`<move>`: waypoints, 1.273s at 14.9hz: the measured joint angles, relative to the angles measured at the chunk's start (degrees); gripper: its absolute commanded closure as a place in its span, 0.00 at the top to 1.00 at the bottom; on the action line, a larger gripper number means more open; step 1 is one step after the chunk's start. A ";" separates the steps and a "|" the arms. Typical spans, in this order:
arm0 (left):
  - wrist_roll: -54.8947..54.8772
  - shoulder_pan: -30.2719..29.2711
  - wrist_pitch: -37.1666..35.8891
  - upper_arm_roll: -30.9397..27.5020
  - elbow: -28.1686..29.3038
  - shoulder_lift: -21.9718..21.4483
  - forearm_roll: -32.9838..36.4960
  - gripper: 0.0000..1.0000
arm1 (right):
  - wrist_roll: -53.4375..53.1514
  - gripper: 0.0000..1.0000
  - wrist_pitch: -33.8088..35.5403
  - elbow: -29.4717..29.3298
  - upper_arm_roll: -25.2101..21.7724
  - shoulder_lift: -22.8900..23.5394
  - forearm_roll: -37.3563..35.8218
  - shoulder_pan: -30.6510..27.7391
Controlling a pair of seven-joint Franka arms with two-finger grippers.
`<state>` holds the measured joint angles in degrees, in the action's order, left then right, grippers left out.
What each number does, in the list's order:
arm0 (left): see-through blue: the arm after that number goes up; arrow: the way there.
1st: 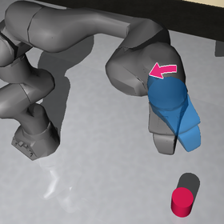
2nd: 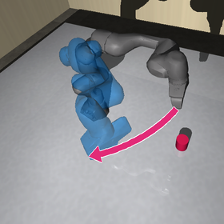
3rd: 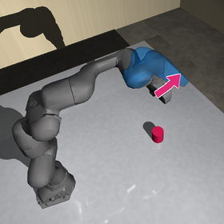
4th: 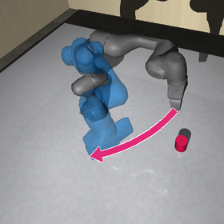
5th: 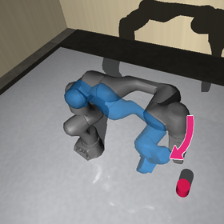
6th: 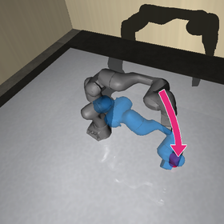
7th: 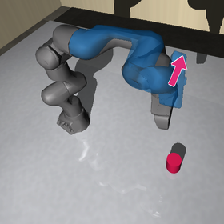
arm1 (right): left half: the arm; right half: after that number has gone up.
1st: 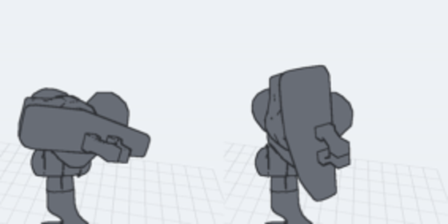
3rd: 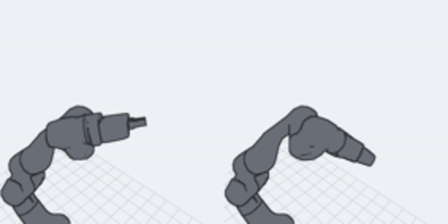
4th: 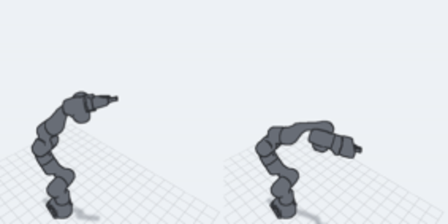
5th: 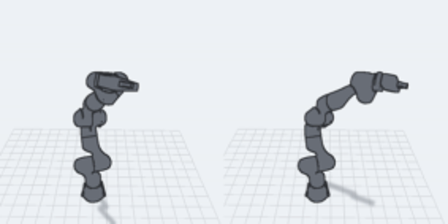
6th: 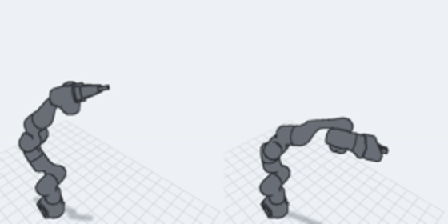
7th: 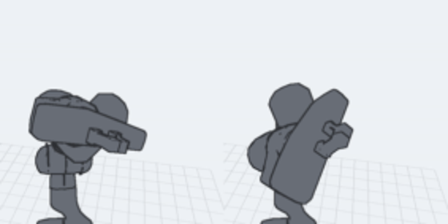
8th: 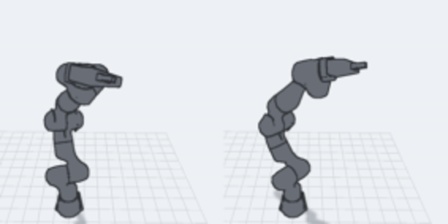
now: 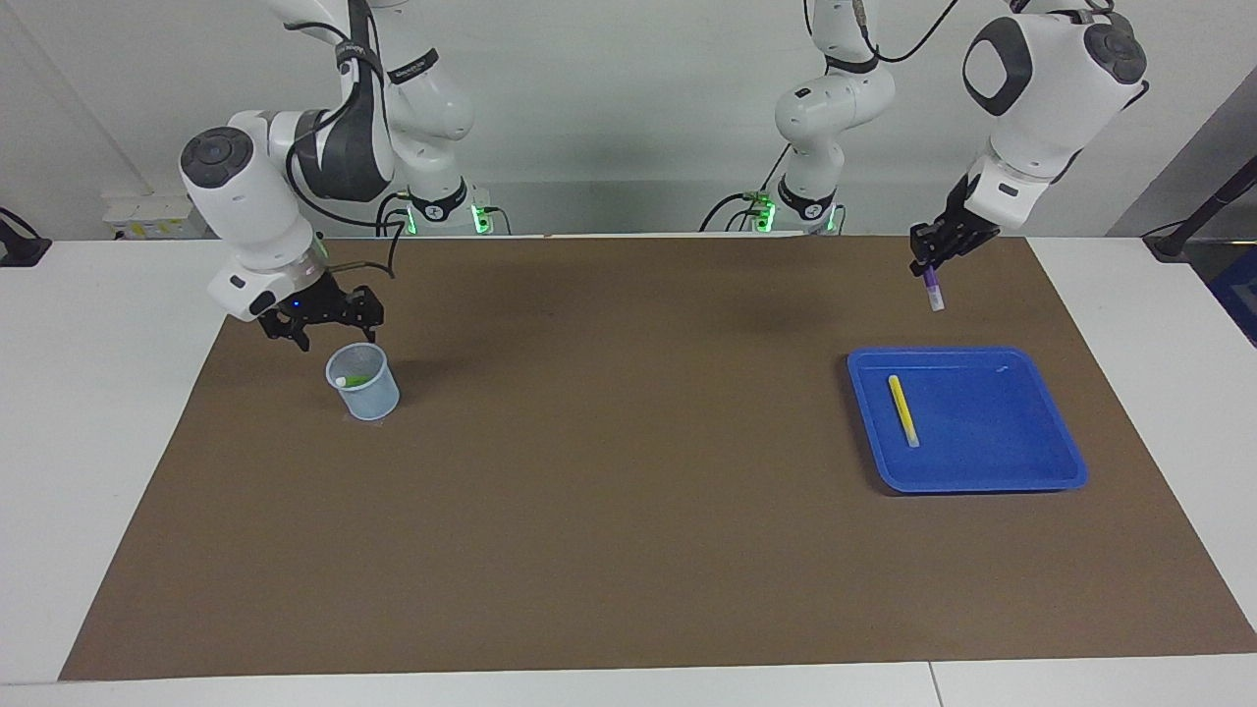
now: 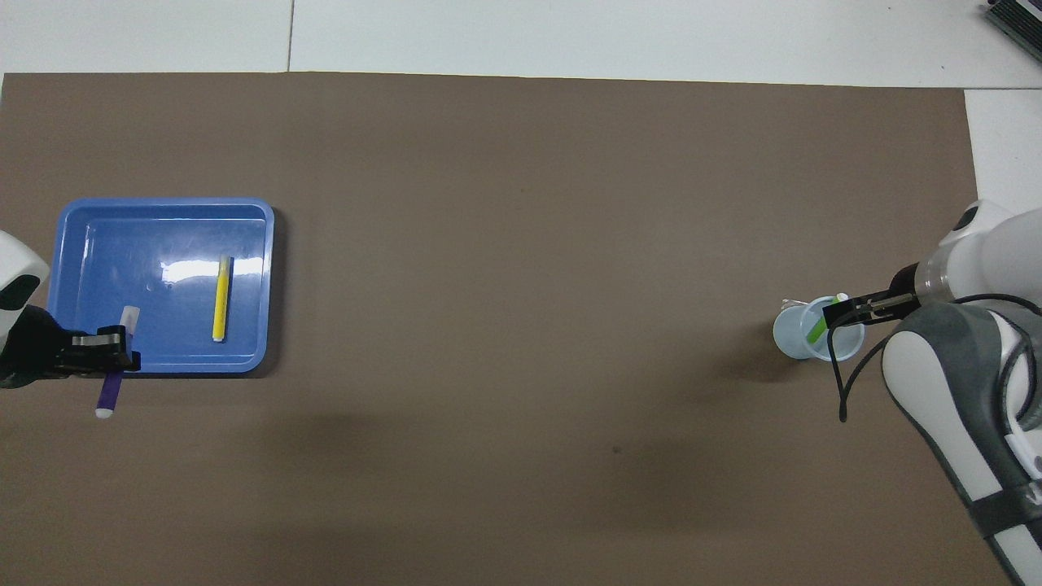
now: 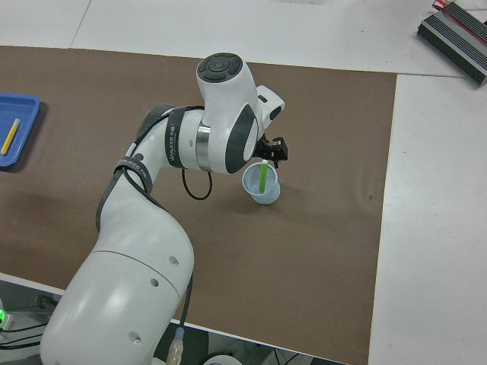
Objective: Right arm passes pens to left for tray arrangement
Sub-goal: 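Carry the purple pen to the tray with the left gripper while the right gripper returns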
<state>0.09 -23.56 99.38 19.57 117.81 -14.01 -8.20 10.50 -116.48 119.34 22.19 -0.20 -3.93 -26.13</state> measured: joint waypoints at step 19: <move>-6.12 -1.64 27.07 0.03 0.18 21.61 13.53 0.00 | -0.30 0.54 -1.78 -2.74 0.41 6.34 -1.19 -0.31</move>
<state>-6.03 -25.21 126.46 19.60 117.99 7.59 5.33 10.20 -118.26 116.60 22.59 6.14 -5.11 -26.45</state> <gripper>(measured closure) 0.824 0.401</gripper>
